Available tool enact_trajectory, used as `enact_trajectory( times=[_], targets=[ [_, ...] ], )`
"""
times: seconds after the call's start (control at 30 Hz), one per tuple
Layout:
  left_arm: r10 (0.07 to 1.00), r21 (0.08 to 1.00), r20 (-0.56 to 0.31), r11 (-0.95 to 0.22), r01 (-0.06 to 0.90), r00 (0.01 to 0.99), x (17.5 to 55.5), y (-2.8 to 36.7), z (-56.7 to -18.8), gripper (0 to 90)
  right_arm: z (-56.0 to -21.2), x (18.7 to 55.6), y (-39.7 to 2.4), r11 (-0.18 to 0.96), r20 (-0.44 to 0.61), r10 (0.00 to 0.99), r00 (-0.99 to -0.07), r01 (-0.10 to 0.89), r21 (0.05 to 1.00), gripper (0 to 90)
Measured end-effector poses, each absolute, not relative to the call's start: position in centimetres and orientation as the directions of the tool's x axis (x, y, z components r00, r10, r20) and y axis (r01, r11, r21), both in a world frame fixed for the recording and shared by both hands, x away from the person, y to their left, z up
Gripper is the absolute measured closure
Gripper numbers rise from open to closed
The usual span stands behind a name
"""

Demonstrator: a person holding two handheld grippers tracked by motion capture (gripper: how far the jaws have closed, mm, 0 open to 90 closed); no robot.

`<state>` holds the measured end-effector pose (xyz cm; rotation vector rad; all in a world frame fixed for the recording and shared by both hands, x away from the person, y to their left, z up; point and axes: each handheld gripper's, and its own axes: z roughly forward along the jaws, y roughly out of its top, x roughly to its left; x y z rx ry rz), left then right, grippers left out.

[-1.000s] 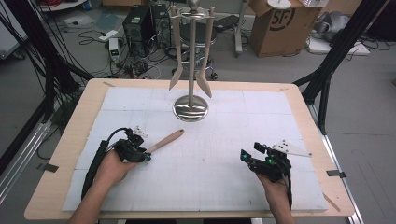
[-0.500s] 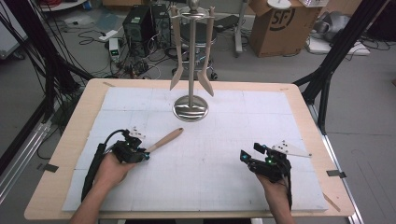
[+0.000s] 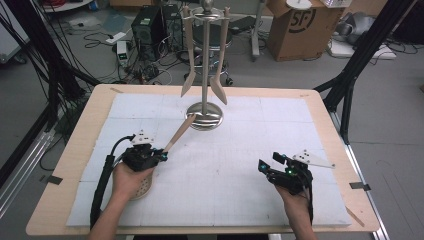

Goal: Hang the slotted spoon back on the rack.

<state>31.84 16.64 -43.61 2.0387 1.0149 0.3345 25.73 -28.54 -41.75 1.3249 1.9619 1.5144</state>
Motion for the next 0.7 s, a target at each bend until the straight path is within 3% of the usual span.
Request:
enact_trajectory(
  times=[0.5,0.7],
  targets=[
    [0.767,0.781,-0.065,-0.36,0.511,0.639,31.5,16.1,-44.1,78.2,-41.6,25.4,-28.8,-0.005,0.272,0.815,-0.512,0.463,0.886,28.1],
    [0.752,0.878,-0.139,-0.207,0.431,0.644,31.3,16.4,-43.2,78.4,-41.6,25.5,-28.9,-0.008,0.274,0.815,-0.51,0.463,0.887,28.2]
  ],
)
